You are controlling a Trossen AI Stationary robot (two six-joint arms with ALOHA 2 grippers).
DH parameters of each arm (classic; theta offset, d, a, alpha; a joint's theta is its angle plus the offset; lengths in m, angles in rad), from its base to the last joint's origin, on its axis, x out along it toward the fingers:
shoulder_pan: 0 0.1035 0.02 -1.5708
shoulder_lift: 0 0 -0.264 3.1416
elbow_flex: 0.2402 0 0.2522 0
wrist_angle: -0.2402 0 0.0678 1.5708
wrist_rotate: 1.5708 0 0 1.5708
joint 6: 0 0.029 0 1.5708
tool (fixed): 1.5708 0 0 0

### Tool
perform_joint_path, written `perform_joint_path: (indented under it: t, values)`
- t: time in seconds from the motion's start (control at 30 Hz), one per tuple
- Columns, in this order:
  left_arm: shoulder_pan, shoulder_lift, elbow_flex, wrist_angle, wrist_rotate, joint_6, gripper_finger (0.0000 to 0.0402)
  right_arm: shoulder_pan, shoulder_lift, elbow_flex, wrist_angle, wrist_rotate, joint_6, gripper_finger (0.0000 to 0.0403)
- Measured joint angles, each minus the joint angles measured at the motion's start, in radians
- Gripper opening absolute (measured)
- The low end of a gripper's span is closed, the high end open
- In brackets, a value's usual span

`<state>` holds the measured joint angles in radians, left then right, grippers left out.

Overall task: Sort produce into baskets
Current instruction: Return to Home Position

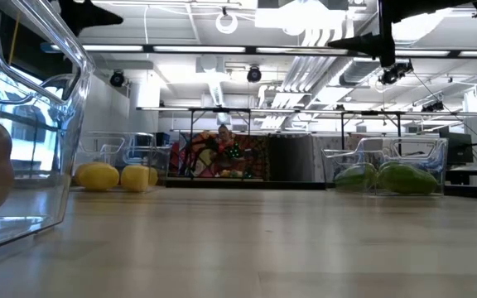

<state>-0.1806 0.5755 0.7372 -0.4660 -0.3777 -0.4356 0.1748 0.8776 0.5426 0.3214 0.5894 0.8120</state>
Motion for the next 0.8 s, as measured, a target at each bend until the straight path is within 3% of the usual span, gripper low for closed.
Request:
perform_joint_path:
  t: [0.2, 0.43, 0.63, 0.8]
  values:
    - [0.031, -0.145, -0.255, 0.384, 0.006, 0.064, 0.0188, 0.000, 0.000, 0.000, -0.011, 0.012, -0.020, 0.0390]
    - [0.118, -0.256, -0.347, 0.442, 0.128, 0.124, 0.0017, 0.000, 0.000, 0.000, -0.045, 0.007, -0.018, 0.0390]
    - [0.169, -0.332, -0.426, 0.454, 0.189, 0.121, 0.0006, 0.000, 0.000, 0.000, -0.123, 0.000, 0.042, 0.0390]
    - [0.182, -0.389, -0.531, 0.567, 0.193, 0.094, 0.0003, 0.000, 0.000, 0.000, -0.122, -0.024, 0.052, 0.0390]
